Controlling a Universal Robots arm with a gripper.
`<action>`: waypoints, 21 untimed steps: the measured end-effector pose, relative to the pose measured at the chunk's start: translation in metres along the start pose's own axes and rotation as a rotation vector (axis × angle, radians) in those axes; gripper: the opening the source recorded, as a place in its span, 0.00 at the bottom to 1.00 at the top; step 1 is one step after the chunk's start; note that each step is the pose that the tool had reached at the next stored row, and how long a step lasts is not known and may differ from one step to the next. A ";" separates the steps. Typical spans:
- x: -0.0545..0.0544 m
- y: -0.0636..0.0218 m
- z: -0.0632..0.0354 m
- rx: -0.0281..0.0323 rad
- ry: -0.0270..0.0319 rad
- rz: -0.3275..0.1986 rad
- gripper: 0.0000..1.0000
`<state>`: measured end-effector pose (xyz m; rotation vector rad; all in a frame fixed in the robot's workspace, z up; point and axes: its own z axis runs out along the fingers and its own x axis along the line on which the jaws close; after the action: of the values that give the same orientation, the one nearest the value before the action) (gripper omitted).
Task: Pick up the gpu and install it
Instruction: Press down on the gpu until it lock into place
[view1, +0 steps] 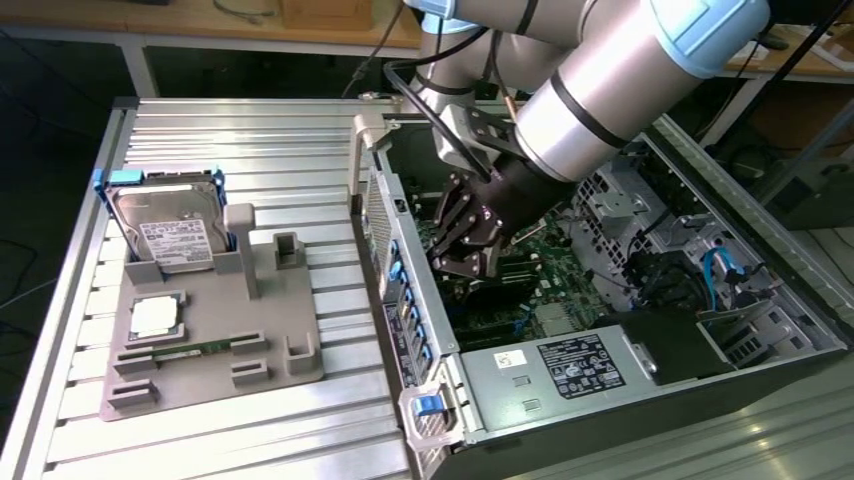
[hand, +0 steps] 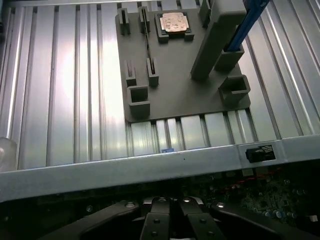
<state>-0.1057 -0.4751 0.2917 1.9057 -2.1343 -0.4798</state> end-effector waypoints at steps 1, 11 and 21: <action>0.000 -0.0004 0.0005 -0.0019 -0.0003 0.000 0.11; -0.003 -0.0232 -0.0070 -0.0254 -0.0019 0.001 0.11; -0.004 -0.0308 -0.0093 -0.1192 -0.0058 0.005 0.11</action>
<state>-0.0735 -0.4748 0.2882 1.8364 -2.0640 -0.5982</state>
